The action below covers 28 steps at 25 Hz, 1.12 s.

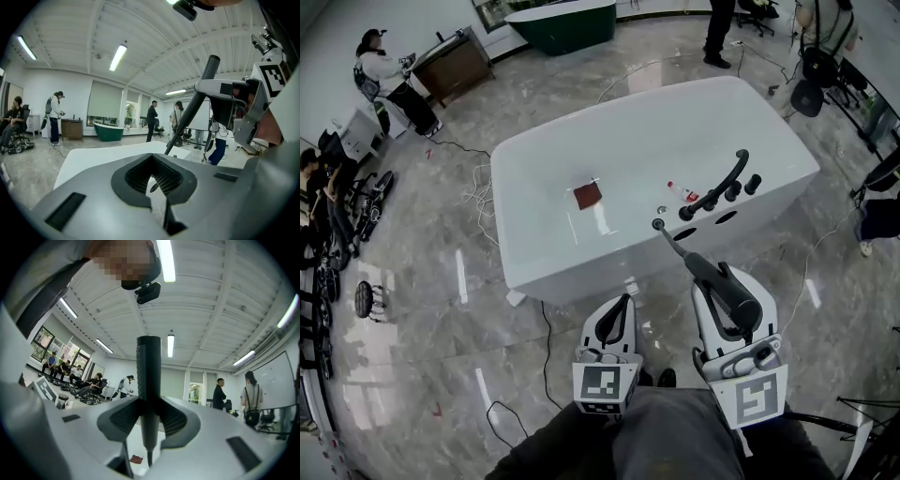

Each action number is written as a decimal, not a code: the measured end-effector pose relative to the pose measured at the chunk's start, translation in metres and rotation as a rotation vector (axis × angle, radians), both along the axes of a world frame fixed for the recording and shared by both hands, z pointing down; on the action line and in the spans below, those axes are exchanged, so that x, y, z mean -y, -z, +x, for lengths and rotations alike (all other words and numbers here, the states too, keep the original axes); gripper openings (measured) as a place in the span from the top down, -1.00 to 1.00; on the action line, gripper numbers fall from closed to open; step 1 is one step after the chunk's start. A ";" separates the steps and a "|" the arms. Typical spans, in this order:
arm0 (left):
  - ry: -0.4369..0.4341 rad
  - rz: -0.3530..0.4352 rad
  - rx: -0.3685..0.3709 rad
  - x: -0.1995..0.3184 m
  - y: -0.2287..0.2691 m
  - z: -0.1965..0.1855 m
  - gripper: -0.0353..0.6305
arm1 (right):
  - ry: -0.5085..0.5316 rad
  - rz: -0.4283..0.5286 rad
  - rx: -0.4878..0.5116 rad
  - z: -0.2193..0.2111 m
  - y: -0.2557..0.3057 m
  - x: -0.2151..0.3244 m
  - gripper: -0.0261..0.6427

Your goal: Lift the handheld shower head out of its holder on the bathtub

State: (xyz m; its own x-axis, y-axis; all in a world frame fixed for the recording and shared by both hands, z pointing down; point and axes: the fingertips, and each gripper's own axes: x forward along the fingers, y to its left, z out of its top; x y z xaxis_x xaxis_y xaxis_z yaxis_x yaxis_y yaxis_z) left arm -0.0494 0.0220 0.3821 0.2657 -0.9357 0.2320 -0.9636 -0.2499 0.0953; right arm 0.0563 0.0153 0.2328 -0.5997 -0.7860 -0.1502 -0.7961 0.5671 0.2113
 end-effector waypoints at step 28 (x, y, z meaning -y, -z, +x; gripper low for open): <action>0.023 0.117 0.072 -0.118 0.020 -0.014 0.88 | -0.010 0.012 0.011 -0.010 -0.039 -0.113 0.50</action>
